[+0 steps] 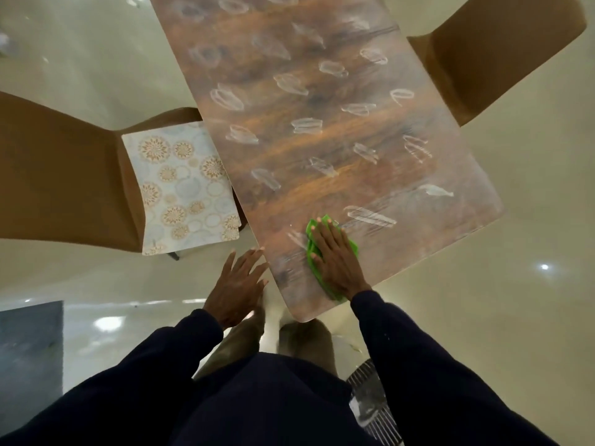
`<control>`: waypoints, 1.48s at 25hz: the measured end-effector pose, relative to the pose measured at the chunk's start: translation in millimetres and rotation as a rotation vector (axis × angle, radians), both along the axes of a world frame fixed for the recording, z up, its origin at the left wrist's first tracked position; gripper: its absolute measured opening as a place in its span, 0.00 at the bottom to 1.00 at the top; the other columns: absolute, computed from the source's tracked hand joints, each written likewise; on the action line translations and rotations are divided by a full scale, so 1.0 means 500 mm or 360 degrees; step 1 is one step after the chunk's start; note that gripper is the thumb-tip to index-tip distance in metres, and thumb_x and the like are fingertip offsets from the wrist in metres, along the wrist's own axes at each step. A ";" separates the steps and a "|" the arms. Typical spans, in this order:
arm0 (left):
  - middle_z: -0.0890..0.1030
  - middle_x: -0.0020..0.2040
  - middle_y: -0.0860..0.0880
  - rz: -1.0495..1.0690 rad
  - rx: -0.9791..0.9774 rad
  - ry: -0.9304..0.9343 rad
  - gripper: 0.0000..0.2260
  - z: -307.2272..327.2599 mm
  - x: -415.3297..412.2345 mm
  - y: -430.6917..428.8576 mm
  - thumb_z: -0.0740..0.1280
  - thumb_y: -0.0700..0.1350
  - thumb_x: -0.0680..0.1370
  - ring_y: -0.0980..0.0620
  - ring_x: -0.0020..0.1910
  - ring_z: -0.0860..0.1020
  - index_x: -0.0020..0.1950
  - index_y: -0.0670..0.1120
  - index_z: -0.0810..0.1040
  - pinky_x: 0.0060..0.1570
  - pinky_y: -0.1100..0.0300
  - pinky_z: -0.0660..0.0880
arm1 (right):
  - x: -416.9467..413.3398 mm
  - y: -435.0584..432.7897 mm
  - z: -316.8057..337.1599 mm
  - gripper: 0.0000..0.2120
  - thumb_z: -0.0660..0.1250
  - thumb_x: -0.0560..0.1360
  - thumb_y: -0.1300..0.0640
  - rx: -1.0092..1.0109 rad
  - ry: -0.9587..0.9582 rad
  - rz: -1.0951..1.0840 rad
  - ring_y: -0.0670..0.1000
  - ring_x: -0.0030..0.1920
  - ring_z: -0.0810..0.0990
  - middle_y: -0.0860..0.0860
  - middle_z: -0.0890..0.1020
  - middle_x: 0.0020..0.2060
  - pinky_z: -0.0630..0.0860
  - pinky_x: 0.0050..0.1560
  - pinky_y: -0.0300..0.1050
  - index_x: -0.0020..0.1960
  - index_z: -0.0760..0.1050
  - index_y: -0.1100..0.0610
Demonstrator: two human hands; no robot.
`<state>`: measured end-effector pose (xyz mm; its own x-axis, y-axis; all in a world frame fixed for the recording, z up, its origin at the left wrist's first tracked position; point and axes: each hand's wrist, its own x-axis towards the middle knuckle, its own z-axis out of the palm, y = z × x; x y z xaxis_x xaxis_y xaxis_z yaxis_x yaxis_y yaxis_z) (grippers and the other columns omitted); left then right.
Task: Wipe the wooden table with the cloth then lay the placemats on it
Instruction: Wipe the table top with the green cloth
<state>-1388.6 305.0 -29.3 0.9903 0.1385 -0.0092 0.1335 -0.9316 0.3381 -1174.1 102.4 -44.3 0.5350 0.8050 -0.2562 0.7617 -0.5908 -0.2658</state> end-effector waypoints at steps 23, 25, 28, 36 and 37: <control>0.71 0.78 0.37 -0.0145 -0.0026 0.0128 0.22 -0.042 -0.014 0.035 0.53 0.50 0.86 0.37 0.79 0.68 0.74 0.40 0.75 0.77 0.33 0.64 | -0.192 -0.018 -0.067 0.27 0.49 0.89 0.47 0.0063 -0.0180 0.0270 0.59 0.86 0.51 0.56 0.54 0.86 0.54 0.83 0.66 0.86 0.56 0.54; 0.70 0.78 0.37 -0.0151 -0.0029 0.0145 0.25 -0.049 -0.015 0.033 0.49 0.52 0.88 0.37 0.79 0.68 0.74 0.40 0.75 0.77 0.33 0.63 | -0.156 -0.079 -0.061 0.27 0.48 0.89 0.47 0.0142 -0.0229 0.0173 0.59 0.85 0.54 0.57 0.58 0.85 0.59 0.81 0.68 0.84 0.59 0.55; 0.70 0.78 0.37 -0.0116 -0.0021 0.0152 0.27 -0.055 -0.008 0.029 0.46 0.54 0.89 0.37 0.79 0.67 0.75 0.40 0.74 0.78 0.32 0.62 | -0.096 -0.057 -0.059 0.26 0.48 0.89 0.48 0.0155 -0.0220 -0.0443 0.58 0.85 0.54 0.56 0.59 0.84 0.58 0.81 0.67 0.84 0.59 0.56; 0.68 0.80 0.38 -0.0057 -0.0014 0.0083 0.22 -0.056 -0.020 -0.004 0.54 0.50 0.87 0.38 0.80 0.66 0.77 0.41 0.71 0.79 0.33 0.60 | -0.196 -0.020 -0.076 0.27 0.50 0.89 0.47 0.0131 -0.0188 0.0372 0.58 0.85 0.52 0.56 0.56 0.85 0.52 0.84 0.64 0.86 0.55 0.55; 0.69 0.80 0.37 -0.0029 -0.0023 0.0087 0.22 -0.053 -0.022 -0.003 0.54 0.50 0.87 0.37 0.80 0.66 0.77 0.41 0.72 0.78 0.32 0.61 | -0.178 -0.052 -0.069 0.27 0.47 0.89 0.47 0.0183 -0.0169 0.0444 0.58 0.85 0.53 0.56 0.57 0.85 0.52 0.84 0.63 0.85 0.56 0.56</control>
